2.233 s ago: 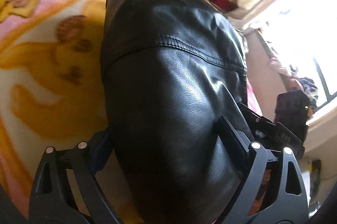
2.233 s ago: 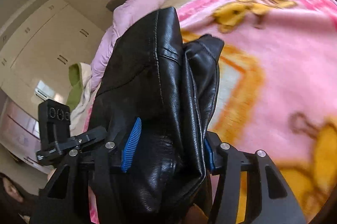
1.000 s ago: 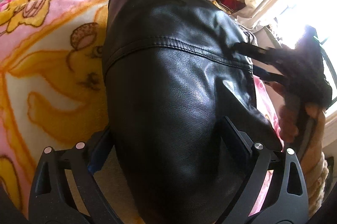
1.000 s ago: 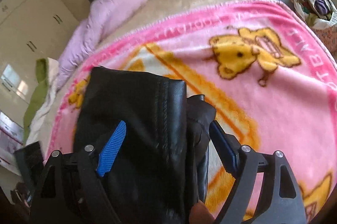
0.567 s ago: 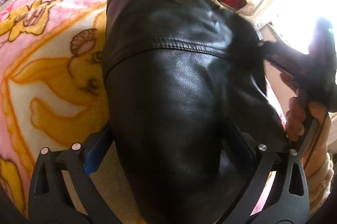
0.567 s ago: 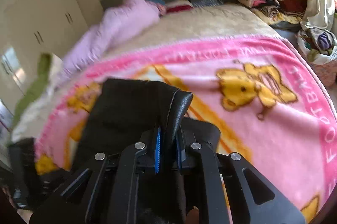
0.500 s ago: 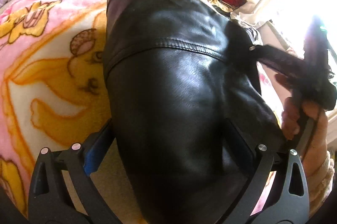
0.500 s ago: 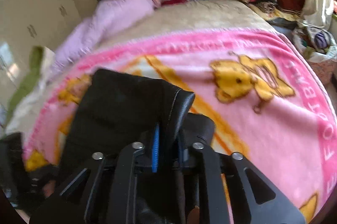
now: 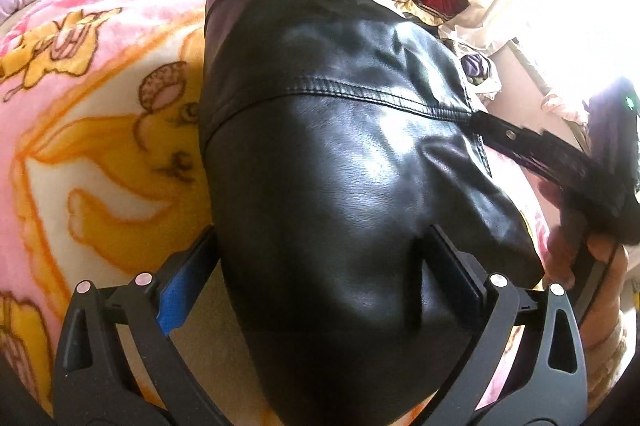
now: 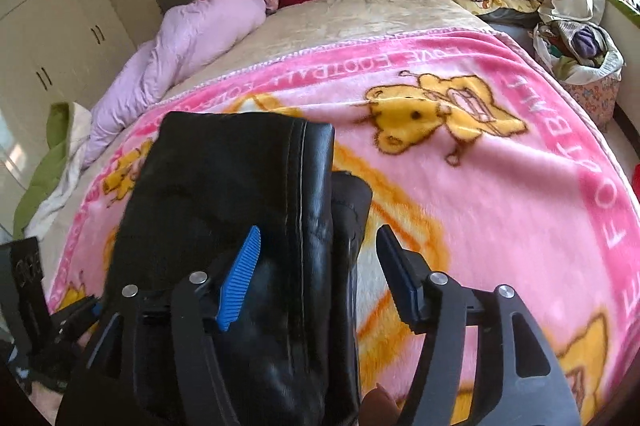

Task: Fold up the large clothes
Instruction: 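Open both tools and pull them back from the folded jacket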

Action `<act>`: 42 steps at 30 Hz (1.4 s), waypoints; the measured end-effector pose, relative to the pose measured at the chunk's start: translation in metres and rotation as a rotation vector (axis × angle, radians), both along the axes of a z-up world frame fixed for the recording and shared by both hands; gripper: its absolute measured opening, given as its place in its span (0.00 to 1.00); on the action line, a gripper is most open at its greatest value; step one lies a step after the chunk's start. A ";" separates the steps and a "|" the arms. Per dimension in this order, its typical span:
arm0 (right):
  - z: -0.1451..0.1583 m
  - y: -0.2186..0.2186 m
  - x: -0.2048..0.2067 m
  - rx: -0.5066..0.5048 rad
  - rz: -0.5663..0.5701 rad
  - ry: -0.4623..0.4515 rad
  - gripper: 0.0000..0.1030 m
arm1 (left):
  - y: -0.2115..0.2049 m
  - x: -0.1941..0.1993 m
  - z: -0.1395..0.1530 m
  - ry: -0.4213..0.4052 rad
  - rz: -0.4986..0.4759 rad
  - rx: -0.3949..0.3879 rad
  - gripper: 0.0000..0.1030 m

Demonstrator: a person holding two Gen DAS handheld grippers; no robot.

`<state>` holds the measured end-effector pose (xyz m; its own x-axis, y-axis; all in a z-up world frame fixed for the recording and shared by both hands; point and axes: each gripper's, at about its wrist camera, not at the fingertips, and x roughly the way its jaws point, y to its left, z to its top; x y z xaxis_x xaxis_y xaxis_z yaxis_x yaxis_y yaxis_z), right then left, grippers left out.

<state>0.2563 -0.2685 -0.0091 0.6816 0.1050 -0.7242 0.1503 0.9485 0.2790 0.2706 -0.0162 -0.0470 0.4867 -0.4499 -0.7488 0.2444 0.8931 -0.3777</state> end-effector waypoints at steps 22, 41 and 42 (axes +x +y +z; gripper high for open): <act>-0.016 0.028 -0.099 -0.032 0.028 0.097 0.45 | 0.011 -0.039 0.039 -0.105 0.021 0.043 0.91; 0.029 0.038 -0.163 -0.050 -0.029 -0.155 0.94 | 0.018 -0.110 0.061 -0.233 0.079 0.097 0.91; 0.033 0.041 -0.169 -0.062 -0.026 -0.171 0.95 | 0.018 -0.114 0.063 -0.239 0.083 0.100 0.91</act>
<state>0.0875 -0.2274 0.0239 0.7975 0.0447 -0.6017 0.1301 0.9611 0.2438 0.1563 0.0015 0.0156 0.6871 -0.3309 -0.6468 0.2404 0.9437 -0.2274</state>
